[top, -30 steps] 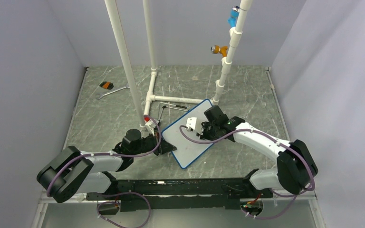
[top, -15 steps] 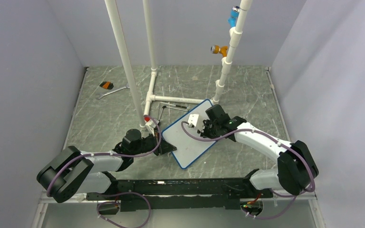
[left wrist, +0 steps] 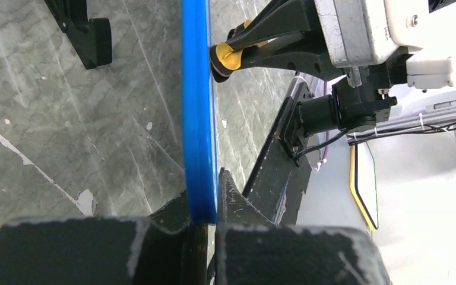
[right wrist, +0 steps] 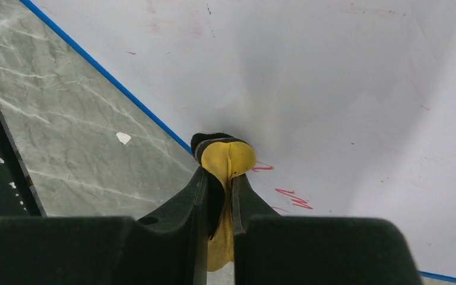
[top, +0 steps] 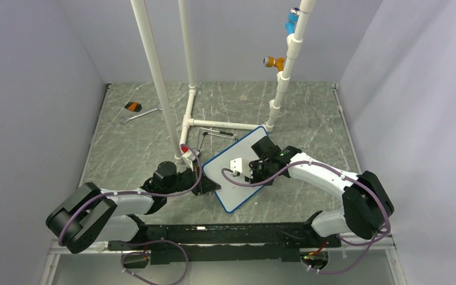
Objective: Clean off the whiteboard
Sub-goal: Erase the whiteboard at the center of the board.
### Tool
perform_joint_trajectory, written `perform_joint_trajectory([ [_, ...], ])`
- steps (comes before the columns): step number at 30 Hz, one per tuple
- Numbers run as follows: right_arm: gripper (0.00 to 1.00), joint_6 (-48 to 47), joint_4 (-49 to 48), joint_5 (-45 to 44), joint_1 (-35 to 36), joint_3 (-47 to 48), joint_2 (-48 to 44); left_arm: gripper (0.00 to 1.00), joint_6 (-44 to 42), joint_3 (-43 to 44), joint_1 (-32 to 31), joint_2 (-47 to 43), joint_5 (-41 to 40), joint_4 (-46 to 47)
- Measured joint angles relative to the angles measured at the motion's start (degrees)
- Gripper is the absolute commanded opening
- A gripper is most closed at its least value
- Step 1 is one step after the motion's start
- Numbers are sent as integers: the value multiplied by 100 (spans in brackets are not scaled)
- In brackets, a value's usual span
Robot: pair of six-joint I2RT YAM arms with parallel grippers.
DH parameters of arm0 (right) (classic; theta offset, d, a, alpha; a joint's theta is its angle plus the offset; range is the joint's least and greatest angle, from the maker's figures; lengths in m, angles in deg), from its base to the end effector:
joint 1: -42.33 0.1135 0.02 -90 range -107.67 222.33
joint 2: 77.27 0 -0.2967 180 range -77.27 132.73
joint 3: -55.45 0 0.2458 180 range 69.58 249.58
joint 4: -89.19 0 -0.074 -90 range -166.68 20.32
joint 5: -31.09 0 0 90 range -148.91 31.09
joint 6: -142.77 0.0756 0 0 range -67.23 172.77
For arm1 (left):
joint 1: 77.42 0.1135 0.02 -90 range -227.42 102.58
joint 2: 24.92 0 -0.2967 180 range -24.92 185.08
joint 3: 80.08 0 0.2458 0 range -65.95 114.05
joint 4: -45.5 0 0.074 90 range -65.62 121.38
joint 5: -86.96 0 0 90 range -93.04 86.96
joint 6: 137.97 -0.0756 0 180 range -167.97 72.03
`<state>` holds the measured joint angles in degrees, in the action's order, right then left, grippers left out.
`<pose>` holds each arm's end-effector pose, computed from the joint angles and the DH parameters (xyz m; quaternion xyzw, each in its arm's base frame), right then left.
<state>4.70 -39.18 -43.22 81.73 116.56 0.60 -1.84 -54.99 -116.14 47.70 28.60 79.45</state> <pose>0.1779 0.1726 0.1962 -0.6912 0.6854 0.1197 0.1953 0.1561 -0.1760 0.1829 0.1194 0.7653 -0.5596 0.2948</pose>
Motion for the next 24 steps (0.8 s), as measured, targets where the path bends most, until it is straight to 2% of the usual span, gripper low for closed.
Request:
perform_joint_trajectory([
  [5, 0, 352, -144, -243, -11, -4, 33, 0, -31, 0, 0, 0, -50, -20],
  [13, 0, 1001, -938, -1084, -365, -127, -160, 0, 2, 0, 2, 22, -153, 57],
  [16, 0, 887, -887, -975, -369, -122, -160, 0, 4, 0, 2, 28, -155, 61],
  [19, 0, 479, -570, -507, -330, -83, -144, 0, 2, 0, 0, 28, -127, 42],
  [24, 0, -33, 61, 105, 129, -31, 33, 0, -4, 0, 0, 28, 4, 7],
])
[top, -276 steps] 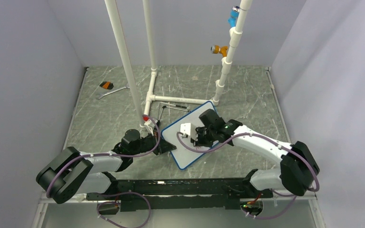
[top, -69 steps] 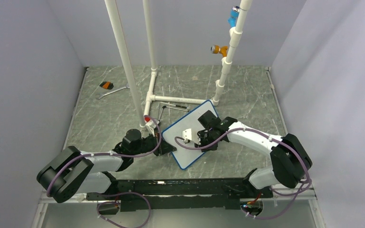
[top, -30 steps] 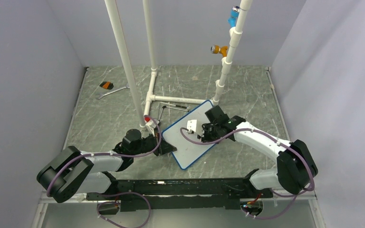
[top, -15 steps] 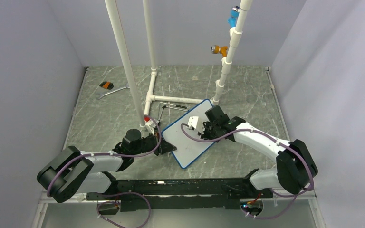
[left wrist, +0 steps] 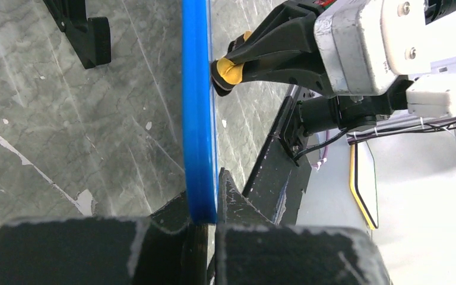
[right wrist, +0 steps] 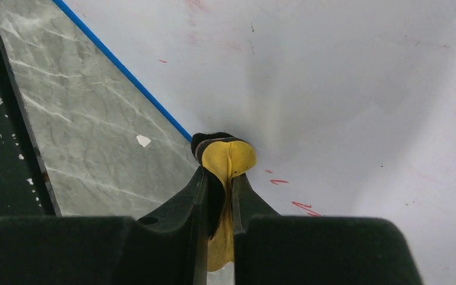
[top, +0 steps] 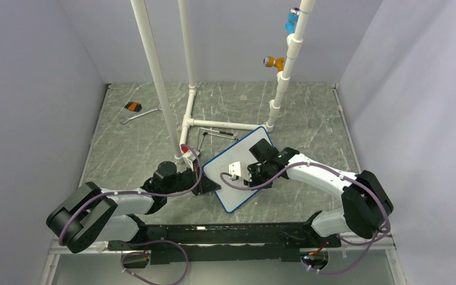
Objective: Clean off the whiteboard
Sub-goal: Erase the whiteboard at the center of the board.
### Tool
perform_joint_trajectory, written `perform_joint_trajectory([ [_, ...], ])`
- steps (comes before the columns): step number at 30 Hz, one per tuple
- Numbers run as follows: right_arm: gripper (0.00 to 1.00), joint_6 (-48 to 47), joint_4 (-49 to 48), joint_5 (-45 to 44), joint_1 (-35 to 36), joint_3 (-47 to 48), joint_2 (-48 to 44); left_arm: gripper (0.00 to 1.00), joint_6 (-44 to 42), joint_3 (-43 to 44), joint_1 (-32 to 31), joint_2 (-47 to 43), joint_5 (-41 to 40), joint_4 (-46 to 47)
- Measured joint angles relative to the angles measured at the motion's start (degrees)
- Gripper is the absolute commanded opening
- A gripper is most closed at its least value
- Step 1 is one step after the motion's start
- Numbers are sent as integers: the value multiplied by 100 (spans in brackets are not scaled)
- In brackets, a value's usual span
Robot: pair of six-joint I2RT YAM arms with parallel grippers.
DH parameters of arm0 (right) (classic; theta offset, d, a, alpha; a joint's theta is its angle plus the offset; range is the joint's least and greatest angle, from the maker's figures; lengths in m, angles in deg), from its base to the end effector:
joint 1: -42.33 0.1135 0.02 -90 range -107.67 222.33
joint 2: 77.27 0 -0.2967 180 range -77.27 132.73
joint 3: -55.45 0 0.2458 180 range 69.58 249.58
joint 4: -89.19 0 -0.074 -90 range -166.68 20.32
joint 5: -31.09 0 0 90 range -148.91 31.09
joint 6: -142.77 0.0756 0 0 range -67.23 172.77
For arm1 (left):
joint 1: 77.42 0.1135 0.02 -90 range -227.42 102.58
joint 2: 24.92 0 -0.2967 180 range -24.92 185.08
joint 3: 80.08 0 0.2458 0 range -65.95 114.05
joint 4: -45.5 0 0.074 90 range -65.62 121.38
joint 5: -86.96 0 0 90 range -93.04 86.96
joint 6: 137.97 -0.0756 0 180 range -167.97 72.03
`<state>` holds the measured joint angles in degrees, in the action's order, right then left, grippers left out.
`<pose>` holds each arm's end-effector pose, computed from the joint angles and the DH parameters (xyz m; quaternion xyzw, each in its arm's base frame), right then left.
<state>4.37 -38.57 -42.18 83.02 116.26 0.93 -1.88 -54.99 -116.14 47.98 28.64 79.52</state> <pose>0.1715 0.1761 0.1932 -0.7014 0.6760 0.1311 0.1842 0.1563 -0.1762 0.1820 0.1194 0.7663 -0.5589 0.2935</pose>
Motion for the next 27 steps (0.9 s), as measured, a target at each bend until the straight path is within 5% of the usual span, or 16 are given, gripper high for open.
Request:
perform_joint_trajectory([
  [14, 0, 1047, -885, -1067, -448, -101, -114, 0, -79, 31, 2, -4, -175, 7],
  [27, 0, 109, 24, -184, -74, 28, 122, 0, -83, 31, 0, -4, -37, -22],
])
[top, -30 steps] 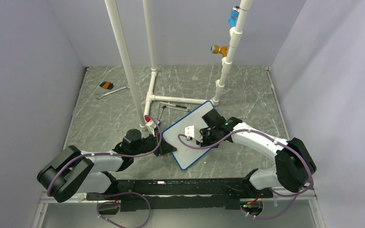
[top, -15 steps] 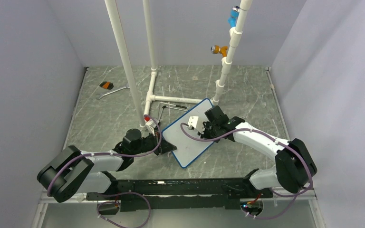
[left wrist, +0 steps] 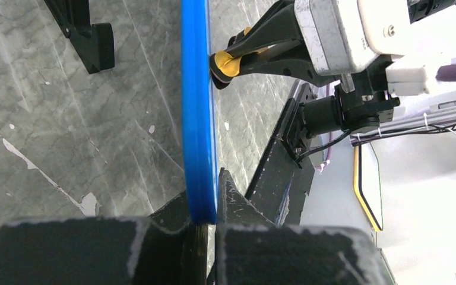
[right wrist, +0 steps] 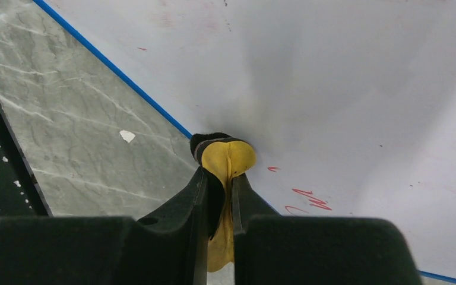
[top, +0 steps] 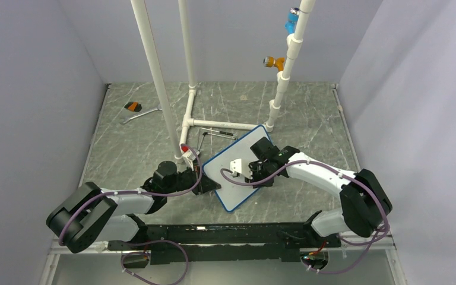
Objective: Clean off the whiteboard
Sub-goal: Erase the whiteboard at the center of the board.
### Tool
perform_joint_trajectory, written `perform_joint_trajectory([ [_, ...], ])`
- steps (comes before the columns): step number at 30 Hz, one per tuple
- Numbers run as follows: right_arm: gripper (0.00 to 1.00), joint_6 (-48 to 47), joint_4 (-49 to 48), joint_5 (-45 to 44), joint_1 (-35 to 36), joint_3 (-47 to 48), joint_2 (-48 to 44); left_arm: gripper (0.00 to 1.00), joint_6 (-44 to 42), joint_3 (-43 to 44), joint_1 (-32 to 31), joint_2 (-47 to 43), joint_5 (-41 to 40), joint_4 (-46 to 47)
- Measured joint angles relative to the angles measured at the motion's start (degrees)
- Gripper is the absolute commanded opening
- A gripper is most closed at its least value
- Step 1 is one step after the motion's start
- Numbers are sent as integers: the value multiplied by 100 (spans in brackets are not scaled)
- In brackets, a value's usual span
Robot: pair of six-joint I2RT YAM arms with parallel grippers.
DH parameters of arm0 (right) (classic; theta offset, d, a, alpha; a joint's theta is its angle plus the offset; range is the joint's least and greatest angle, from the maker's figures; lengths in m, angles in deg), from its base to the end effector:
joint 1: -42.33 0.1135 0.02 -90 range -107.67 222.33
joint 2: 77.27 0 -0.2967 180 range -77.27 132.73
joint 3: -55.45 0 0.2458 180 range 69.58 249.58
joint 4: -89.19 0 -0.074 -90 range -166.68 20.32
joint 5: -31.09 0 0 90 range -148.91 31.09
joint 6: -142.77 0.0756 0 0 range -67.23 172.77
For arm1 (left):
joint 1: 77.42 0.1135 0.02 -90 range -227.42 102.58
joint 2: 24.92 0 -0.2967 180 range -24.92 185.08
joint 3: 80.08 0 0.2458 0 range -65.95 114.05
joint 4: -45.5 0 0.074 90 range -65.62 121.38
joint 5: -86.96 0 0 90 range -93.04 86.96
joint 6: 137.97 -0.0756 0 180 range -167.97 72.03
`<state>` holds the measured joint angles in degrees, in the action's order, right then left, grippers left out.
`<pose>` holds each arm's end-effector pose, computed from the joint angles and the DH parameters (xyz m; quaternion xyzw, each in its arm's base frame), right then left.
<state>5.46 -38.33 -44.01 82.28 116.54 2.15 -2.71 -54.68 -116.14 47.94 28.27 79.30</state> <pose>0.1770 0.1736 0.1890 -0.6902 0.6927 0.1170 0.1731 0.1575 -0.1767 0.1832 0.1233 0.7653 -0.5558 0.3004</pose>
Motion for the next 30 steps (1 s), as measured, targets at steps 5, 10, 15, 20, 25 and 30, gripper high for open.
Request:
perform_joint_trajectory([
  [5, 0, 404, -210, -271, -101, -9, -7, 0, -9, 0, 0, 0, -50, 4],
  [10, 0, 879, -728, -811, -459, -76, -131, 0, 0, 0, 2, 2, -129, 48],
  [15, 0, 883, -778, -857, -531, -74, -136, 0, 4, 0, 2, 2, -129, 50],
  [20, 0, 428, -446, -382, -407, -26, -96, 0, 2, 0, 0, 0, -105, 26],
  [25, 0, 450, -302, -232, -249, -9, -35, 0, -2, 0, 0, -15, -94, 7],
  [30, 0, 1123, -905, -555, -879, -59, -216, 0, 0, 0, 0, -46, -118, -15],
])
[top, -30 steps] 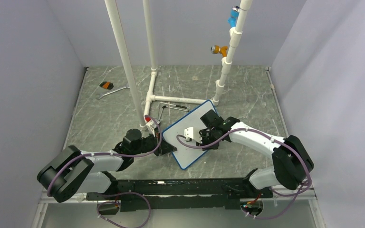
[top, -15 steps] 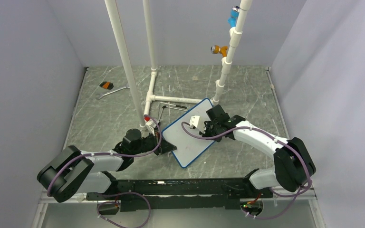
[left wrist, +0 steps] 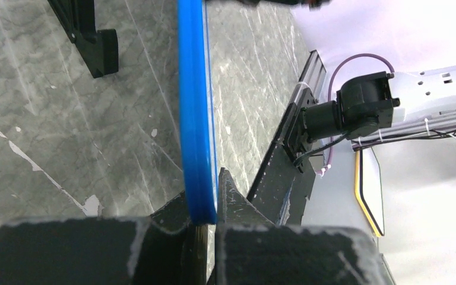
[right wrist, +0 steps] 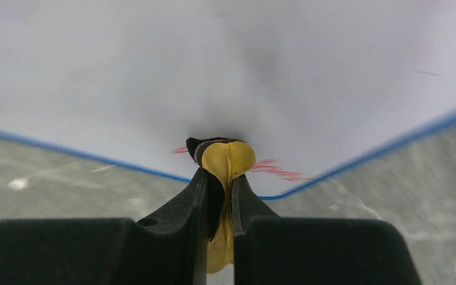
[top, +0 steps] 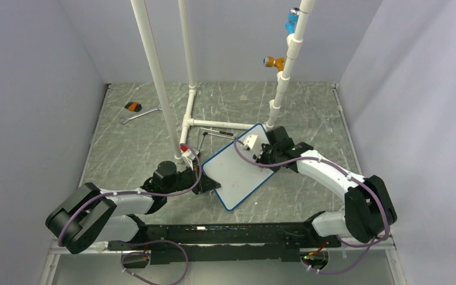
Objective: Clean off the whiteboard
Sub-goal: Erase the whiteboard at the center of the board.
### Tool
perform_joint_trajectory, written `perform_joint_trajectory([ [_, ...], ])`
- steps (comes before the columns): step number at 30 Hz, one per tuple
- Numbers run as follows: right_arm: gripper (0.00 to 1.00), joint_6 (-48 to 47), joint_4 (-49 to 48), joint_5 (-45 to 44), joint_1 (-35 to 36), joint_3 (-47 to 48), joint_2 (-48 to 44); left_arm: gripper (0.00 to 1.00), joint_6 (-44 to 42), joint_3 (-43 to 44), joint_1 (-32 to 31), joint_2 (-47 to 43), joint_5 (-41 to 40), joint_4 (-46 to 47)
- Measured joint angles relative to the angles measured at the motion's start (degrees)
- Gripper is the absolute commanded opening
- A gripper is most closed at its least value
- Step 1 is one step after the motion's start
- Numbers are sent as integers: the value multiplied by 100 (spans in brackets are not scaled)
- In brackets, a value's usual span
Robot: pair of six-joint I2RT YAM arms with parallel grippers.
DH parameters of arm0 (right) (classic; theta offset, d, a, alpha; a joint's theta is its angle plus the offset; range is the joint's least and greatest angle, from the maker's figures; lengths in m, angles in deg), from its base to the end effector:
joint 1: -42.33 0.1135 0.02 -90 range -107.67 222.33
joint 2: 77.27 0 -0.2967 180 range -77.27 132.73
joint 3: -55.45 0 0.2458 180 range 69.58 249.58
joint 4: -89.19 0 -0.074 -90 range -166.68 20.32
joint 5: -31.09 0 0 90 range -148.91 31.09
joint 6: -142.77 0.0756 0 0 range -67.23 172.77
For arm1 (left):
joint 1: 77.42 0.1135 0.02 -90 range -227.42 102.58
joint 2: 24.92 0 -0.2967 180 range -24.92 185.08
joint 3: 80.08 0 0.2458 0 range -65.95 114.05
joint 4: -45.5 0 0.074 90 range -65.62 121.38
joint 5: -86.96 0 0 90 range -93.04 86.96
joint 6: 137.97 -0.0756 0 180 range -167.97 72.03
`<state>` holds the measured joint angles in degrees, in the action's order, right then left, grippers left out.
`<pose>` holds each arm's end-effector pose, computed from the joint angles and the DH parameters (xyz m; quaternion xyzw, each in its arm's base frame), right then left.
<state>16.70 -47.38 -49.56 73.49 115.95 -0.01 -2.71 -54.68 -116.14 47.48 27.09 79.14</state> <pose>0.2194 0.1470 0.2031 -0.5507 0.7905 0.0677 0.2595 0.1585 -0.1757 0.1843 0.1177 0.7656 -0.5521 0.3086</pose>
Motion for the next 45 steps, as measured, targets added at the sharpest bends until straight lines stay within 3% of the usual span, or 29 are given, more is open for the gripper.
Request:
perform_joint_trajectory([
  [6, 0, 293, -627, -404, -310, -42, -114, 0, 98, 0, 0, 20, 90, 7],
  [18, 0, -994, 837, 798, 127, 282, 260, 0, 129, 0, 0, 17, 94, -22],
  [31, 0, 140, -105, -297, -326, 101, 221, 0, 83, 0, 0, -98, -15, -72],
  [40, 0, -715, 623, 468, 13, 234, 317, 0, 44, 0, 0, -181, 0, -199],
  [45, 0, -555, 667, 468, 225, 223, 308, 0, 37, 0, 0, -181, 4, -221],
])
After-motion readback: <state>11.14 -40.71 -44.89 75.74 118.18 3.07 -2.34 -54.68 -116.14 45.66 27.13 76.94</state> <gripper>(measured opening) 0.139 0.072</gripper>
